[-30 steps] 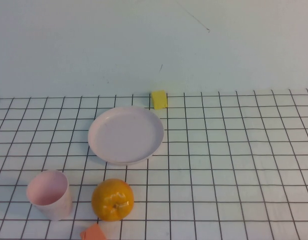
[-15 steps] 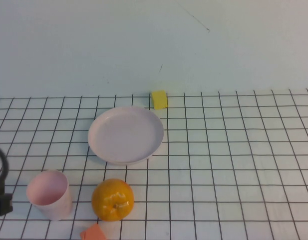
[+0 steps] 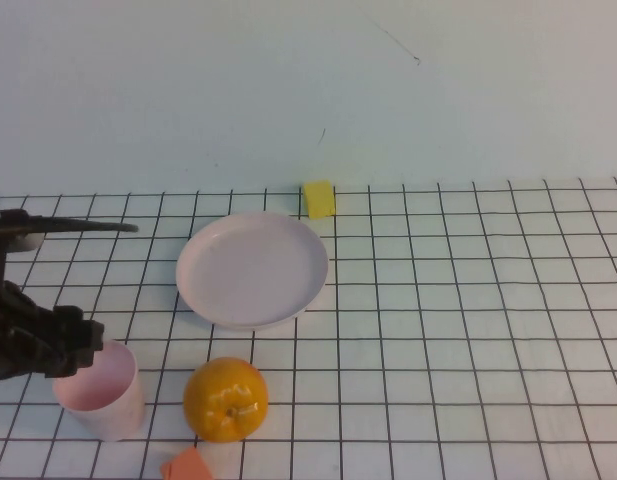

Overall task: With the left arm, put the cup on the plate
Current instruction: Pick up the cup from the table, then place the cup on the plate

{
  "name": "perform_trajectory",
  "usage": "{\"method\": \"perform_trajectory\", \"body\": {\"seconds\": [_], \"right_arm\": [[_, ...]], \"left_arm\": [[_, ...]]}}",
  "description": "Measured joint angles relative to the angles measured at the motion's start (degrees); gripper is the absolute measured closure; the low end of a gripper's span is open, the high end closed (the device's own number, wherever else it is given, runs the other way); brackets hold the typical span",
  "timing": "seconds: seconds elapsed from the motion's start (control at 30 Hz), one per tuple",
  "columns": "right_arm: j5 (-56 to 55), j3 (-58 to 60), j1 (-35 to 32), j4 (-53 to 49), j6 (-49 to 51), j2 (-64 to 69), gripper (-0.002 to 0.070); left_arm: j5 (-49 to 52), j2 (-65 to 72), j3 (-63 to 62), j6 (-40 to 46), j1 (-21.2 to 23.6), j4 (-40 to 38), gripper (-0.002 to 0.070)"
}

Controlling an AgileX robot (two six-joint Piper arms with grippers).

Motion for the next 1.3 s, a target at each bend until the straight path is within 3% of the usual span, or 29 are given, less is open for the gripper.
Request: {"method": "perform_trajectory", "body": {"seconds": [0.33,0.5,0.6,1.03,1.3], "right_arm": [[0.0,0.0,0.0,0.0,0.0,0.0,0.0678],[0.0,0.0,0.0,0.0,0.0,0.0,0.0678],[0.0,0.0,0.0,0.0,0.0,0.0,0.0678],[0.0,0.0,0.0,0.0,0.0,0.0,0.0678],[0.0,0.0,0.0,0.0,0.0,0.0,0.0678]], "left_arm": [[-11.28,14.22,-0.34,-4.96,0.0,4.88,0.0365],[-13.31,17.91,-0.66,-5.06,0.0,3.53,0.0575],[-13.45,18.57,-2.08,-4.8,-0.1,2.12,0.0641],[-9.35,21.38,-22.86,8.97,-1.62,-17.78,0.0662],[-5.05,35.01,-37.29,9.71,-7.86,-17.95,0.0662]]}}
